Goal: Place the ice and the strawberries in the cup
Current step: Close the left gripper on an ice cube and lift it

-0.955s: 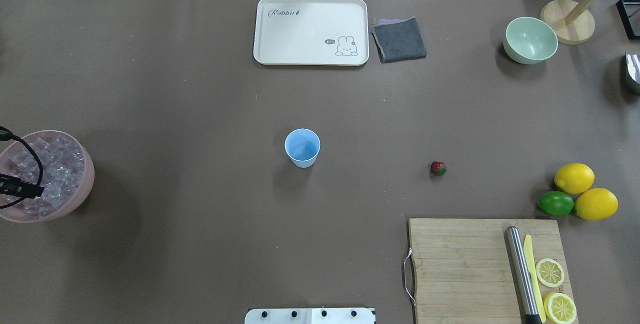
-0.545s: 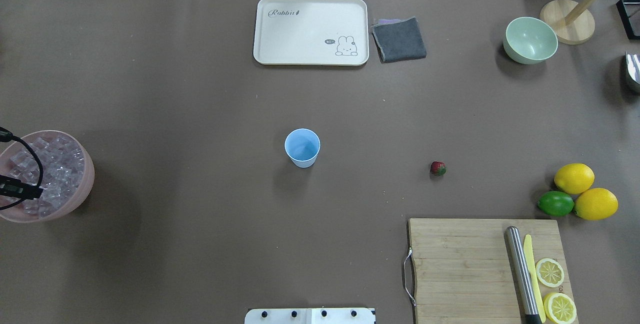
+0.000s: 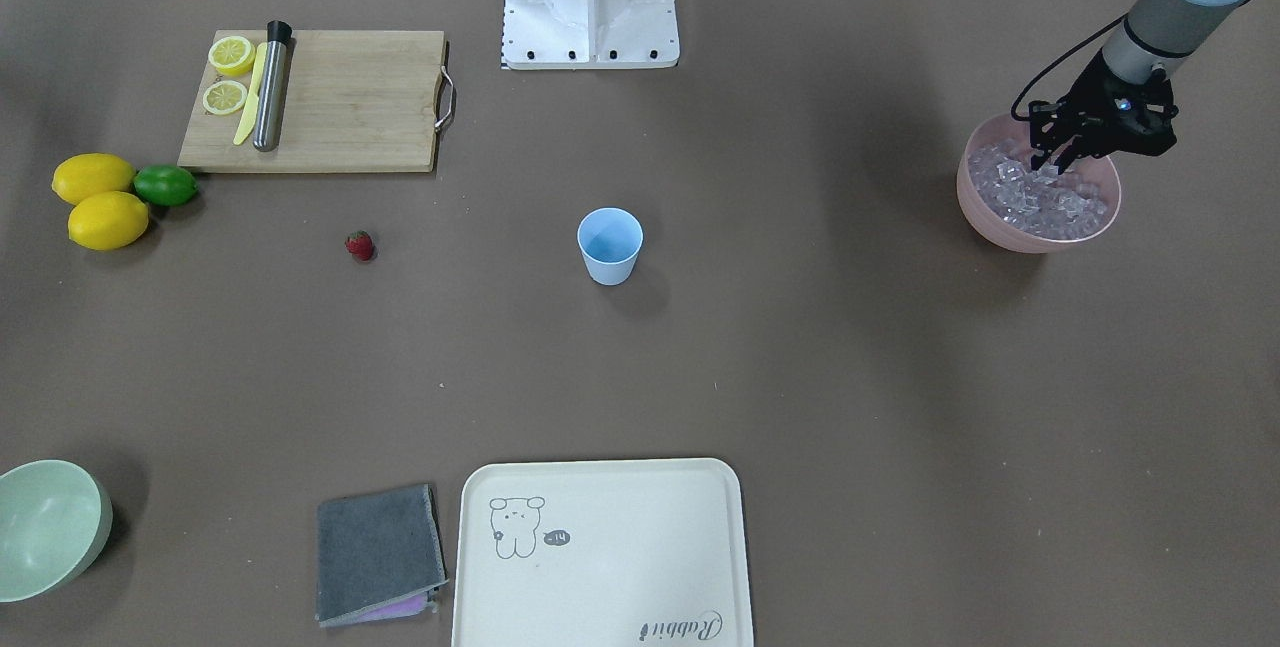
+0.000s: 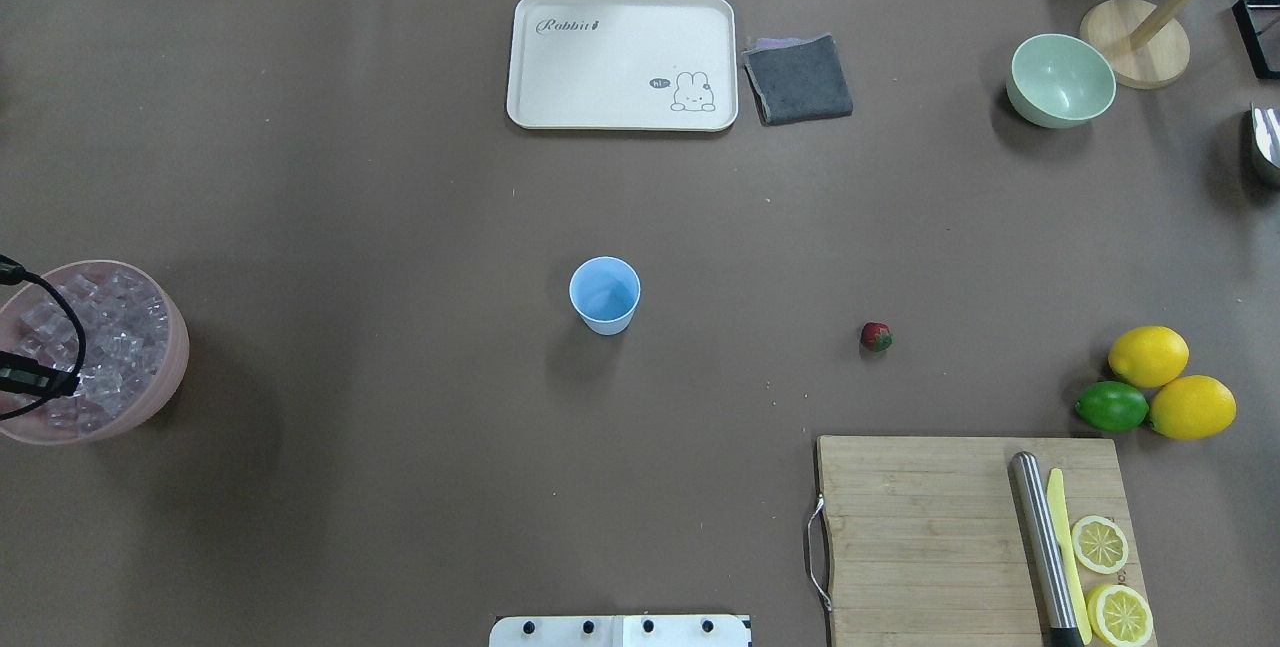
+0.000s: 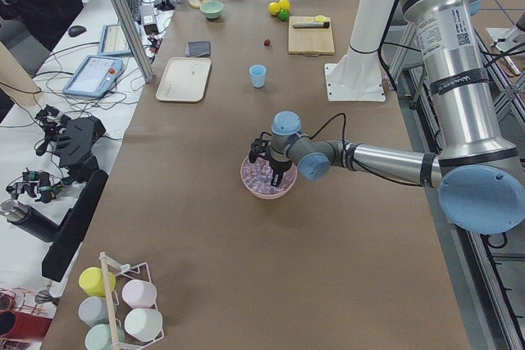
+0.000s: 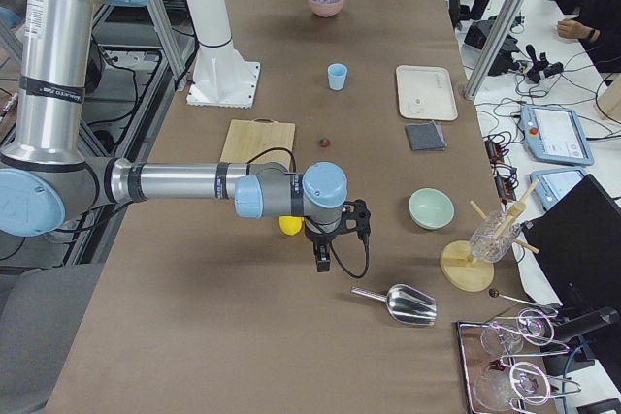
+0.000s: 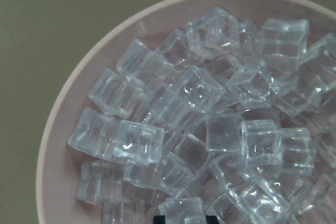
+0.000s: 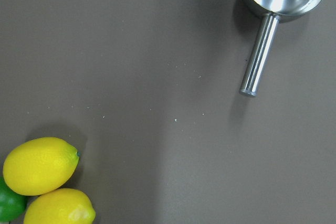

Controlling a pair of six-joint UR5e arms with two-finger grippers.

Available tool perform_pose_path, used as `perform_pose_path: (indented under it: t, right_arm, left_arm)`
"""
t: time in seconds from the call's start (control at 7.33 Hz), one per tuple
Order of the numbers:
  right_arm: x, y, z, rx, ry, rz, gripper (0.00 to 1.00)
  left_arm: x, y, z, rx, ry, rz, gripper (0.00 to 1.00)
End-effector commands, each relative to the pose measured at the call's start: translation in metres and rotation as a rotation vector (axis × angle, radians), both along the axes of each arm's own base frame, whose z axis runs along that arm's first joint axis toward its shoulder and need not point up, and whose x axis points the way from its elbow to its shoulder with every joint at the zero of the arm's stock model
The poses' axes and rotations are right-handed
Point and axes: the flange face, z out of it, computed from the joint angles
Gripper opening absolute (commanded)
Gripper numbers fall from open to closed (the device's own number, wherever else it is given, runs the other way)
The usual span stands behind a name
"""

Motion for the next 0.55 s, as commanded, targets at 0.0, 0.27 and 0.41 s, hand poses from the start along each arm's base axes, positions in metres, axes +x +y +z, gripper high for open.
perform_pose_path:
  t: [0.0,0.27,0.41]
  right_arm:
    - [0.000,0.001,0.000,-0.001,0.000,0.000,1.00]
    - [0.000,0.001,0.000,-0.001,0.000,0.000,1.00]
    - [0.000,0.001,0.000,0.000,0.000,0.000,1.00]
  left_arm:
    - [-0.008,-0.001,-0.021,-0.001,0.055,0.011,0.00]
    - [-0.036,-0.011,-0.039,0.015,0.109,-0.015,0.00]
    - [-0.049,-0.013,-0.056,0.025,0.149,-0.019,0.00]
